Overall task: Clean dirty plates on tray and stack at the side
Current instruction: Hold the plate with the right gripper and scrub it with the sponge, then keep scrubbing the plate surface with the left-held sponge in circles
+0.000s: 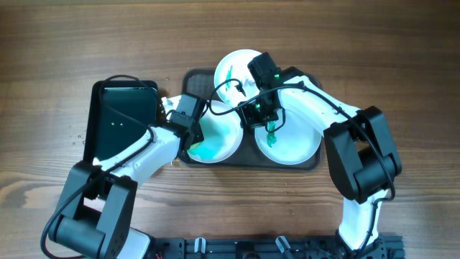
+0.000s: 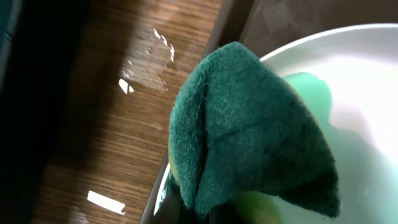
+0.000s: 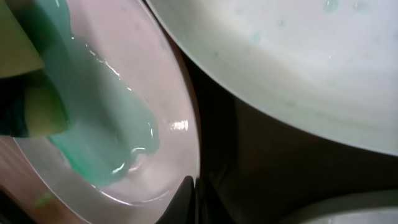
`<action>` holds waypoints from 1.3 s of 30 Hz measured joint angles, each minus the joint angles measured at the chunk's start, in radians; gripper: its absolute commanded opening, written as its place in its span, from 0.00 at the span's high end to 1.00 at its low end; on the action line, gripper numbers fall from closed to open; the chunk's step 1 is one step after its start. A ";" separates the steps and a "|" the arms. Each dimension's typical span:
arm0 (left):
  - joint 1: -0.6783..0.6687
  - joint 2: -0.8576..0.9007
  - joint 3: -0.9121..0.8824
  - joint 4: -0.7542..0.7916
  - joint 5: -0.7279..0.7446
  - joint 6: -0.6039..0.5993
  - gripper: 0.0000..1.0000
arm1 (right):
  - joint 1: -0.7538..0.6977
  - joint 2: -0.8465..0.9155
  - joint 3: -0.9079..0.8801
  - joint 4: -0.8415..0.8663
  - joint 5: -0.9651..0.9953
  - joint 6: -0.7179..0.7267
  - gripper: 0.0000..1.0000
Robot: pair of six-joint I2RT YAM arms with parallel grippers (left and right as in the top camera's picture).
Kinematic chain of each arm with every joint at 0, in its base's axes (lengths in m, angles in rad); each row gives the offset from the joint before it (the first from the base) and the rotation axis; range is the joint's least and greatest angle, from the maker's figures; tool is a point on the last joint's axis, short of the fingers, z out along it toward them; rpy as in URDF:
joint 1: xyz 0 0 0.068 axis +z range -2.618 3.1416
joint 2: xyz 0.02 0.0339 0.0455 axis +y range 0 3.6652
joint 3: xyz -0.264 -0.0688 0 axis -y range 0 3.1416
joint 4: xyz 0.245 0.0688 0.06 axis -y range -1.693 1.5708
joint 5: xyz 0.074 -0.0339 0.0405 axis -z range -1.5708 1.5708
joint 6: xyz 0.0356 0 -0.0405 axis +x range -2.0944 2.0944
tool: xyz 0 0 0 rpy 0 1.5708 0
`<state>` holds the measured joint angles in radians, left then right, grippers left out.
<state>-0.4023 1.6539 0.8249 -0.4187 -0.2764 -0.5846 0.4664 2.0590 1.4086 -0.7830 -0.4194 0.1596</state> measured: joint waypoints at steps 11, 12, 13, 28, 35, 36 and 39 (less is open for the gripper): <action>0.024 0.003 0.018 0.161 0.163 0.073 0.96 | -0.002 0.000 0.000 -0.006 0.009 0.000 0.96; 0.024 0.002 0.018 0.169 0.179 0.076 0.96 | -0.002 0.000 0.000 -0.005 0.009 0.000 0.96; 0.024 -0.003 0.018 0.174 0.196 0.076 0.96 | -0.002 0.000 0.000 -0.005 0.009 0.000 0.96; 0.163 -0.241 0.020 -0.009 0.193 0.073 0.96 | -0.003 0.000 0.000 0.000 0.043 0.016 0.96; 0.114 -0.232 0.020 0.006 0.396 0.113 0.96 | -0.003 0.000 0.000 0.023 0.127 0.081 0.96; 0.103 -0.223 0.020 0.008 0.407 0.114 0.96 | -0.003 0.000 0.000 0.023 0.136 0.084 0.96; 0.078 -0.179 0.020 0.024 0.426 0.116 0.96 | -0.003 -0.002 0.000 0.029 0.171 0.115 0.96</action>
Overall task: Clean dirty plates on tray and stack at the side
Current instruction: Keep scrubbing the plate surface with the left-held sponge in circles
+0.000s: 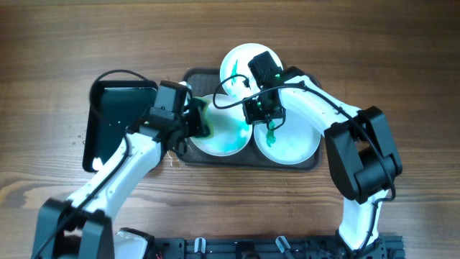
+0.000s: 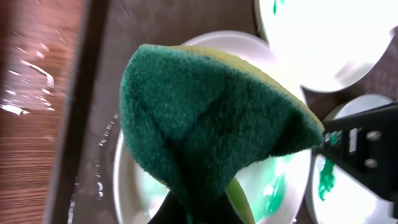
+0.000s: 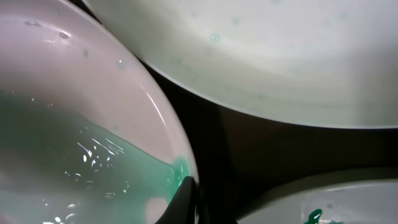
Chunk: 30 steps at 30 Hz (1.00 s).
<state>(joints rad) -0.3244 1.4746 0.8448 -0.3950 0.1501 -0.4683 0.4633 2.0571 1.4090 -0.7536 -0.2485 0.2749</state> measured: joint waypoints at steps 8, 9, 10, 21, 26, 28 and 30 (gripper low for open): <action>-0.023 0.113 0.000 0.061 0.010 0.000 0.96 | 0.003 -0.002 0.000 -0.001 0.036 0.034 0.68; -0.023 0.114 0.000 0.062 0.010 0.000 0.96 | 0.003 -0.002 0.000 -0.001 0.036 0.032 0.67; -0.023 0.114 0.000 0.064 0.010 0.000 0.96 | 0.003 -0.002 0.000 -0.003 0.033 0.023 0.66; -0.023 0.125 0.000 0.075 0.013 -0.008 0.96 | 0.003 -0.002 0.000 0.023 -0.043 -0.012 0.59; -0.023 0.183 0.000 0.080 -0.005 -0.008 0.96 | 0.003 -0.002 0.000 0.015 -0.046 -0.011 0.79; -0.023 0.212 0.001 0.071 -0.041 -0.010 0.96 | 0.003 -0.002 0.000 0.006 -0.047 -0.010 0.81; -0.027 0.216 0.009 0.051 -0.077 -0.012 0.96 | 0.002 -0.002 0.000 0.006 -0.047 -0.010 0.83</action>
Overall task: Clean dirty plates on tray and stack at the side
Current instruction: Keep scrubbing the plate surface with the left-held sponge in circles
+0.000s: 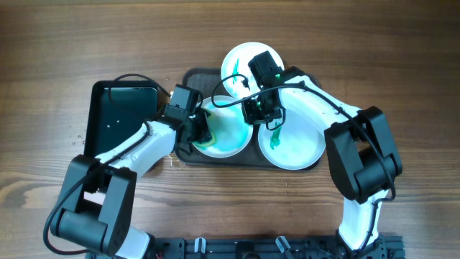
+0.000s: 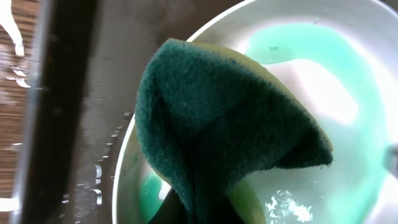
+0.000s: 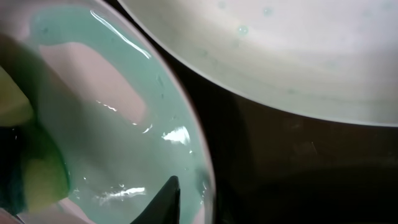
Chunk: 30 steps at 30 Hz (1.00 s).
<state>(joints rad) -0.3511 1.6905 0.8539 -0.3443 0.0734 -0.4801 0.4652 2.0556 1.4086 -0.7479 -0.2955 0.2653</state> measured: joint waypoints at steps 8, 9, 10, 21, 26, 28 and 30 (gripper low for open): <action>-0.016 0.006 0.008 -0.008 -0.168 0.000 0.96 | 0.004 0.000 0.000 0.006 -0.024 0.000 0.96; -0.018 0.007 0.008 -0.003 -0.187 0.000 0.96 | 0.005 0.000 0.000 0.006 -0.027 0.000 0.96; -0.018 0.008 0.008 0.001 -0.210 0.001 0.96 | 0.006 0.000 0.000 0.006 -0.031 0.001 0.96; -0.026 -0.020 0.015 0.039 -0.304 0.010 0.96 | 0.006 0.000 0.000 0.005 -0.040 0.003 0.96; -0.021 -0.034 0.015 0.035 -0.156 0.065 0.96 | 0.005 0.000 0.000 0.005 -0.037 0.002 0.96; -0.021 -0.034 0.015 0.014 -0.070 0.076 0.96 | 0.005 0.000 0.000 0.005 -0.036 0.002 0.96; -0.021 -0.034 0.015 0.010 -0.006 0.082 0.96 | 0.005 0.000 0.000 0.005 -0.037 0.002 0.96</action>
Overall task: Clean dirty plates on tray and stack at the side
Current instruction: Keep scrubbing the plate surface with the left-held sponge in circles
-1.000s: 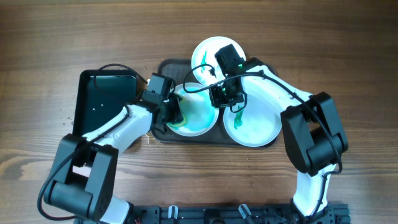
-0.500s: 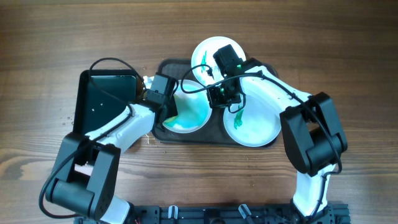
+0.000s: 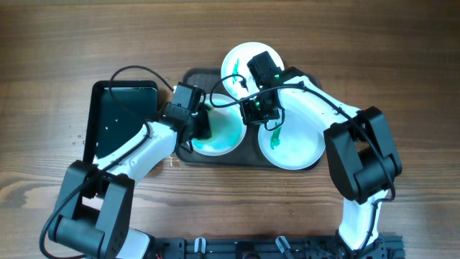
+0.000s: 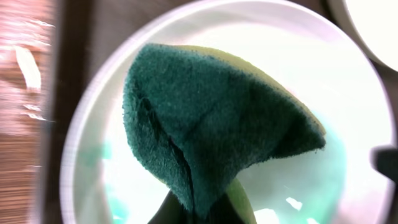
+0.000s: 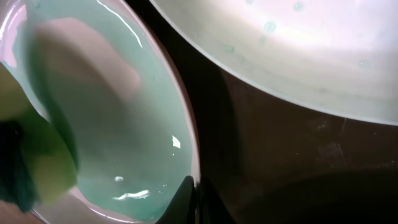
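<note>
Three white plates lie on the dark tray (image 3: 188, 78). Green soapy film covers the left plate (image 3: 228, 135), also seen as the plate (image 5: 118, 106). My left gripper (image 4: 205, 214) is shut on a green and yellow sponge (image 4: 211, 118) pressed on that plate's left part; overhead, the sponge (image 3: 202, 124) shows there too. My right gripper (image 5: 194, 190) is shut on the same plate's right rim, and overhead the right gripper (image 3: 253, 114) sits there. The right plate (image 3: 298, 144) carries a green streak. The far plate (image 3: 237, 61) has small green marks.
A black rectangular tray (image 3: 122, 119) lies on the wooden table (image 3: 57, 50) left of the plates' tray. Cables hang over both arms. The far plate's rim (image 5: 292, 56) is close above my right fingers.
The sponge in my left gripper has gone from the plate's near-left part to its far-left part. The green film is spread more evenly. My right gripper still pinches the rim.
First the sponge sat at the left plate's near-left edge beside a green puddle. Then my left gripper held it at the plate's left rim. Then it was down in the plate, and now farther back. My right gripper held the plate's rim throughout.
</note>
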`<action>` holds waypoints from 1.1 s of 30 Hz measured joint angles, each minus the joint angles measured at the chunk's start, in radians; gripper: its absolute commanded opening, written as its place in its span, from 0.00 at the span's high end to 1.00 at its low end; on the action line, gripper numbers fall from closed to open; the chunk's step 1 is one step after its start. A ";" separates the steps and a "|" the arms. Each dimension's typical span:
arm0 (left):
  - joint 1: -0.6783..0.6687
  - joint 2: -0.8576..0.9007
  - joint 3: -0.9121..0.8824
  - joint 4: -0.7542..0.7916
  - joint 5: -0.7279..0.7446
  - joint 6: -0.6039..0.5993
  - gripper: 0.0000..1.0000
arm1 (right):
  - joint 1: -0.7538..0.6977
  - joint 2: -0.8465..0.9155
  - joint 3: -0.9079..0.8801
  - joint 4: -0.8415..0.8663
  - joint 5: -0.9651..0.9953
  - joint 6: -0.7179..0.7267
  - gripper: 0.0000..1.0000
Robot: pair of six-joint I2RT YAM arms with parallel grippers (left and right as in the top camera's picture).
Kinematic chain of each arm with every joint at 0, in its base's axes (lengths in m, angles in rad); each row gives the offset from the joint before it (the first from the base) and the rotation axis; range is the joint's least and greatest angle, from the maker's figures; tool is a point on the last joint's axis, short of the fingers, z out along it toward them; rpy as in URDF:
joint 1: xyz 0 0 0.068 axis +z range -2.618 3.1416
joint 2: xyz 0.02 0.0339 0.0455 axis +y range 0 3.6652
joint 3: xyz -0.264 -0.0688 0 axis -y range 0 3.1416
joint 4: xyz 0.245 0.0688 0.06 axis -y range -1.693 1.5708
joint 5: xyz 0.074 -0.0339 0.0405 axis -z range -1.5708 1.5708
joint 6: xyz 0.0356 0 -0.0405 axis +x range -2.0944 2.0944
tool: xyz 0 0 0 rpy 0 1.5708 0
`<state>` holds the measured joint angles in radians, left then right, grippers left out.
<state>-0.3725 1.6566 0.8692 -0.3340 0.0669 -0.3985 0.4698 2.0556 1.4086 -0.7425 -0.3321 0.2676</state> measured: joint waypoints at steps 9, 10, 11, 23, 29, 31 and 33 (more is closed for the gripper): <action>0.006 0.011 0.000 0.026 -0.018 0.076 0.96 | 0.000 0.000 0.000 0.000 0.000 0.000 0.96; 0.010 0.019 0.000 0.027 -0.025 0.079 0.96 | 0.000 0.000 0.000 0.000 0.000 0.000 0.96; 0.015 0.032 0.000 0.028 -0.033 0.080 0.96 | 0.000 0.000 0.000 0.000 0.000 0.000 0.96; 0.042 0.077 0.000 0.185 -0.247 0.088 0.96 | 0.001 0.000 0.000 0.005 -0.001 0.000 0.96; 0.060 0.082 0.000 0.332 -0.220 0.091 0.96 | 0.000 0.000 0.000 0.005 0.000 0.000 0.96; 0.062 0.092 0.000 0.381 -0.175 0.091 0.96 | 0.000 0.000 0.000 0.003 0.000 0.000 0.96; 0.061 0.112 0.000 0.419 -0.117 0.091 0.96 | 0.000 0.000 0.000 0.003 0.000 0.000 0.96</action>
<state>-0.3111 1.7687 0.8688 0.0849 -0.0498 -0.3077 0.4698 2.0556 1.4086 -0.7395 -0.3317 0.2676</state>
